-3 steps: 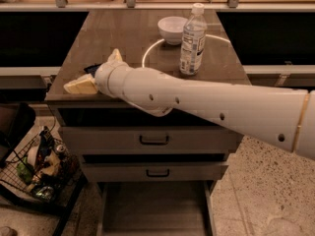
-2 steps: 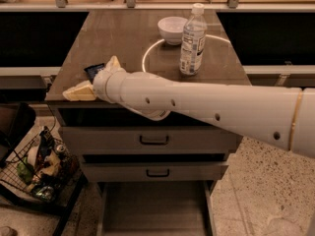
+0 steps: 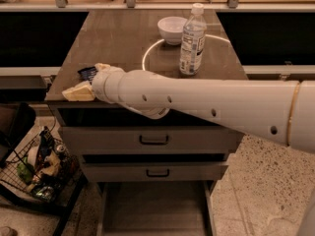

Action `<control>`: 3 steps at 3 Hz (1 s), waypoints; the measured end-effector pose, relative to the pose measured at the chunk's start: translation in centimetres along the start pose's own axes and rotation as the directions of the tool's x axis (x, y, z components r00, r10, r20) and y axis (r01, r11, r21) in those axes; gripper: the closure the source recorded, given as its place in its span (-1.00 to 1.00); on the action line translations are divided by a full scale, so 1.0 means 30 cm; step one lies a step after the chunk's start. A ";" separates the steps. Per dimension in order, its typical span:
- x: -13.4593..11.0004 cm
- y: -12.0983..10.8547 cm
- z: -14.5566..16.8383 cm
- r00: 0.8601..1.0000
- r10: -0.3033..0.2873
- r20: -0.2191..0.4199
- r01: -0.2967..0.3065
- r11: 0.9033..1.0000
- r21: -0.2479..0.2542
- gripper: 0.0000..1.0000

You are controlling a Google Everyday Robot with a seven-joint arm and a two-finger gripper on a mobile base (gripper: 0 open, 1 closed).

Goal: Place rxbar blueberry into bottom drawer

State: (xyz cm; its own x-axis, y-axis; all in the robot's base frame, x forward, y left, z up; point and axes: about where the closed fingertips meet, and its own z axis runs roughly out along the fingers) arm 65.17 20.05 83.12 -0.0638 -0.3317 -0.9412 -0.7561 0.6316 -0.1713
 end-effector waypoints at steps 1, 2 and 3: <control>-0.009 -0.001 -0.004 1.000 0.000 0.000 0.000 1.000 0.000 0.28; -0.010 -0.001 -0.004 1.000 0.000 0.000 0.000 1.000 0.000 0.74; -0.014 0.003 -0.003 1.000 -0.001 0.002 0.001 1.000 -0.002 1.00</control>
Offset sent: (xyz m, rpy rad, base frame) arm -0.0001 0.0000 0.0028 0.0000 0.0000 -0.0001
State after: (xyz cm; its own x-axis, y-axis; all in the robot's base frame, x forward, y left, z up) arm 65.06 20.18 83.52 -0.0617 -0.3315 -0.9414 -0.7572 0.6301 -0.1722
